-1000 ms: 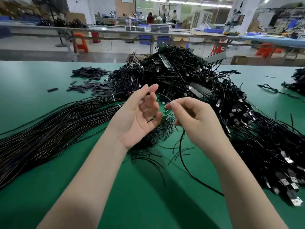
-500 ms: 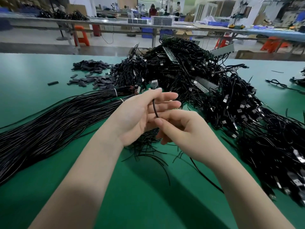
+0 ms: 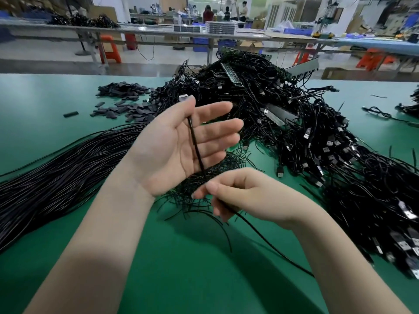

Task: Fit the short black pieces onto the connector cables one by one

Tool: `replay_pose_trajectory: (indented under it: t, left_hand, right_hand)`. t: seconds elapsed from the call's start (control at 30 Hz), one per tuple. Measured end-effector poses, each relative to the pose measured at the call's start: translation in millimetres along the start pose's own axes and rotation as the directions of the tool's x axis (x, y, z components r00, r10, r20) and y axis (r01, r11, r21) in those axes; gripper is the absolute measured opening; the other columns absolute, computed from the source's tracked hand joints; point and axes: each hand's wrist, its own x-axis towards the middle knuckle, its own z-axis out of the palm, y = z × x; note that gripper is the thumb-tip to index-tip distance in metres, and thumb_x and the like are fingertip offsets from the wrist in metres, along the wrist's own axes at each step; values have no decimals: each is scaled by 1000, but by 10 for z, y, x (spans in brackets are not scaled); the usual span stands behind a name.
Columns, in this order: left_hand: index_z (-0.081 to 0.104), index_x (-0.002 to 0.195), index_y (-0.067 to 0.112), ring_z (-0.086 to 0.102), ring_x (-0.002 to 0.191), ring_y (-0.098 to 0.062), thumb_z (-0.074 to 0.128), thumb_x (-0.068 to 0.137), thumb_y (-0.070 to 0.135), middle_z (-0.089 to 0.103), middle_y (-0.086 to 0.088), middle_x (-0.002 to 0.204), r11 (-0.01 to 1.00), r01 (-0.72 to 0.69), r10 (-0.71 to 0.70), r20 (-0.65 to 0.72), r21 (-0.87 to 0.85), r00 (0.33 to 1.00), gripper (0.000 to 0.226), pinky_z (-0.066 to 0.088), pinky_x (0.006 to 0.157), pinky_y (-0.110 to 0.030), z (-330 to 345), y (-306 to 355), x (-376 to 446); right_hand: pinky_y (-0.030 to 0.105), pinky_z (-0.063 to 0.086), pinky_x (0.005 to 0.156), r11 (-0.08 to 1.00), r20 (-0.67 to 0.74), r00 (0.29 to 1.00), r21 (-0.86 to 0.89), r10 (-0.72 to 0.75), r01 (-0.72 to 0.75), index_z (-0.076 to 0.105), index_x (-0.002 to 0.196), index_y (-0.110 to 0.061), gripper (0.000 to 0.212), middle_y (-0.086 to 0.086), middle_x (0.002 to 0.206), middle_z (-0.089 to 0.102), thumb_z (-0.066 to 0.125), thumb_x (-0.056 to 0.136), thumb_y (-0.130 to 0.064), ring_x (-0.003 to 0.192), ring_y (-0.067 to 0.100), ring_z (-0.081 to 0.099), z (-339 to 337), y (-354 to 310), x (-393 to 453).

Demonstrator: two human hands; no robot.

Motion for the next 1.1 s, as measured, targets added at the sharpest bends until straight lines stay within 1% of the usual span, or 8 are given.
replay_pose_trajectory:
  t: [0.17,0.3,0.37,0.57,0.73,0.93,1.03,1.1]
  left_hand:
    - [70,59,21,63,47,-15,32,96,44,67,0,54,912,192,-291,244,362,925,57,49,51,-21,34,-42,-65]
    - [72,91,32,71,74,-8,19,99,56,77,5,85,562,306,-612,137,769,779,59,49,64,-17,35,-245,44]
    - [64,106,34,71,93,-7,20,102,53,76,8,99,584,335,-553,60,740,831,49,49,82,-23,40,-318,84]
    - [72,105,23,62,114,-13,41,89,45,72,-1,114,980,95,-88,-47,173,995,41,43,107,-39,35,-233,129]
    - [72,112,10,70,104,-18,37,93,39,73,-8,111,993,-18,25,65,-120,998,50,58,86,-30,80,-43,43]
    - [70,66,24,59,47,-13,43,91,40,63,2,54,947,81,-173,283,309,943,40,48,50,-20,84,60,-150]
    - [72,79,26,62,50,-11,34,99,46,70,-1,61,701,176,-332,97,691,938,48,42,48,-16,74,-76,-70]
    - [68,101,28,70,68,-8,29,103,46,76,0,82,686,235,-318,-7,689,948,43,47,61,-19,87,-171,2]
  right_hand:
    - [23,30,46,957,-177,971,-209,162,-198,52,55,-19,56,0,53,36,63,62,-74,49,14,33,-245,120,-63]
    - [20,22,41,987,-286,946,-11,151,-161,48,55,-22,49,-7,49,32,59,73,-66,44,12,23,-444,27,-175]
    - [18,21,41,992,-294,949,87,116,-94,59,60,-22,43,-11,48,32,52,89,-53,42,9,21,-446,-73,-212]
    - [17,29,45,949,-179,976,263,-126,171,65,85,-18,31,-9,55,36,42,99,-32,46,7,30,-198,-281,-219]
    - [19,31,48,961,172,984,277,-39,-10,66,81,-24,34,-8,56,34,43,99,-41,47,10,30,-18,-30,-48]
    - [21,20,43,979,-221,956,-25,193,-204,38,55,-25,51,-3,53,29,60,73,-67,48,14,20,-272,195,-28]
    - [20,19,40,971,-329,930,222,163,-92,47,54,-24,45,-10,48,30,57,79,-60,42,10,19,-445,94,-114]
    - [19,19,40,939,-335,937,342,97,25,63,62,-24,41,-10,50,28,51,91,-50,41,8,18,-472,-43,-181]
